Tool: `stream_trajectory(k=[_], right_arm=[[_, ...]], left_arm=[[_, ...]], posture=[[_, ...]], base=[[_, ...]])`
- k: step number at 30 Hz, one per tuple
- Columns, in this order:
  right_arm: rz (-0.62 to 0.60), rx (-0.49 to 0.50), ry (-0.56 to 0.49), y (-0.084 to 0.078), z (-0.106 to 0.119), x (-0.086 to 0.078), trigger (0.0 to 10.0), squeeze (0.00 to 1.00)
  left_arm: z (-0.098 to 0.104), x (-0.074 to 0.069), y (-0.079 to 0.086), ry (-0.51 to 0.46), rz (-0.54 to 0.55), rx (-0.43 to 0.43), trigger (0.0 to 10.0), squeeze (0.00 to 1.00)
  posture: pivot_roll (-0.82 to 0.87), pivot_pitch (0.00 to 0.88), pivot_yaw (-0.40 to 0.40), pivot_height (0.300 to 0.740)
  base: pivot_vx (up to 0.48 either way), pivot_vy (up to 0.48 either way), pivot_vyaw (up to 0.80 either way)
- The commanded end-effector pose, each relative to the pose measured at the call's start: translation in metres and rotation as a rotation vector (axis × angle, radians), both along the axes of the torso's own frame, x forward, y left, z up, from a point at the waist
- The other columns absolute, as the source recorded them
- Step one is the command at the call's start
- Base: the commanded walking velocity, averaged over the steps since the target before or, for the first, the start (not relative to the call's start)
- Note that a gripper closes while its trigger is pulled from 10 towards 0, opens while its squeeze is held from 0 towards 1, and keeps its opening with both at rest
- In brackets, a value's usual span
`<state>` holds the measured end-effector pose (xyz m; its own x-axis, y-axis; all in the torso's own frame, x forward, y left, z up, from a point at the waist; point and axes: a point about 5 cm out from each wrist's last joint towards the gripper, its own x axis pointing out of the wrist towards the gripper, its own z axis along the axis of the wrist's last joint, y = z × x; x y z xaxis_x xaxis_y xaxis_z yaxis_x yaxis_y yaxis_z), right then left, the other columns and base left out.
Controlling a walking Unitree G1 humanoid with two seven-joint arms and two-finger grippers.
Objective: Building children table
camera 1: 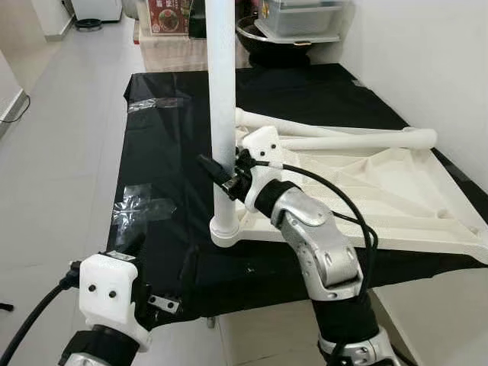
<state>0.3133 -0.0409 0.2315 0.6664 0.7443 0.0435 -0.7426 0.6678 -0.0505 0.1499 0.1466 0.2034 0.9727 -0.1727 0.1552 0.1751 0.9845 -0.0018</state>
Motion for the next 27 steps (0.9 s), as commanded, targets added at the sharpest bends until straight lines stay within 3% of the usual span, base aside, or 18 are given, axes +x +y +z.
stream_trajectory(k=[1,4,5,6,7,8,10,18,19,27], right_arm=[[0.113,0.028,0.008,0.001,0.002,-0.003,10.0,1.0],[0.199,0.042,-0.015,-0.002,0.007,-0.003,10.0,1.0],[0.293,0.054,-0.021,-0.006,0.008,-0.002,10.0,1.0],[0.39,0.026,-0.037,-0.012,0.006,0.001,10.0,0.26],[0.39,0.026,-0.037,-0.012,0.006,0.001,10.0,0.26],[0.474,-0.011,-0.043,-0.019,0.003,0.004,10.0,0.0],[0.547,-0.071,-0.051,-0.027,0.001,0.014,10.0,0.0],[0.642,-0.037,-0.1,-0.036,0.044,0.034,10.0,0.0],[0.655,-0.031,-0.105,-0.037,0.048,0.035,0.0,0.0],[0.759,-0.044,-0.115,-0.044,0.054,0.036,0.0,0.0]], left_arm=[[-0.003,-0.001,0.001,0.025,0.004,-0.011,10.0,0.0],[-0.003,-0.001,0.0,0.026,0.003,-0.013,10.0,0.0],[-0.002,-0.001,0.0,0.027,0.001,-0.015,10.0,0.0],[-0.002,-0.001,-0.001,0.028,0.0,-0.017,10.0,0.0],[-0.002,-0.001,-0.001,0.028,0.0,-0.017,10.0,0.0],[-0.002,-0.002,-0.001,0.028,0.001,-0.019,10.0,0.0],[-0.002,-0.003,-0.002,0.03,0.003,-0.02,10.0,0.0],[-0.003,-0.007,-0.002,0.04,0.007,-0.02,10.0,0.0],[-0.003,-0.008,-0.002,0.041,0.007,-0.02,10.0,0.0],[-0.004,-0.008,-0.002,0.046,0.01,-0.02,10.0,0.0]], posture=[[0.12,0.198,-0.075,0.74],[0.11,0.201,-0.077,0.74],[0.11,0.207,-0.08,0.74],[0.12,0.211,-0.083,0.74],[0.12,0.211,-0.083,0.74],[0.13,0.214,-0.085,0.74],[0.13,0.217,-0.087,0.74],[0.15,0.231,-0.094,0.74],[0.15,0.233,-0.094,0.74],[0.15,0.235,-0.093,0.74]], base=[[0.0,0.0,0.0],[0.0,0.0,0.0],[0.0,0.0,0.0],[0.0,0.0,0.0],[0.0,0.0,0.0],[0.0,0.0,0.0],[0.0,0.0,0.0],[0.0,0.0,0.0],[0.0,0.0,0.0],[0.0,0.0,0.0]])
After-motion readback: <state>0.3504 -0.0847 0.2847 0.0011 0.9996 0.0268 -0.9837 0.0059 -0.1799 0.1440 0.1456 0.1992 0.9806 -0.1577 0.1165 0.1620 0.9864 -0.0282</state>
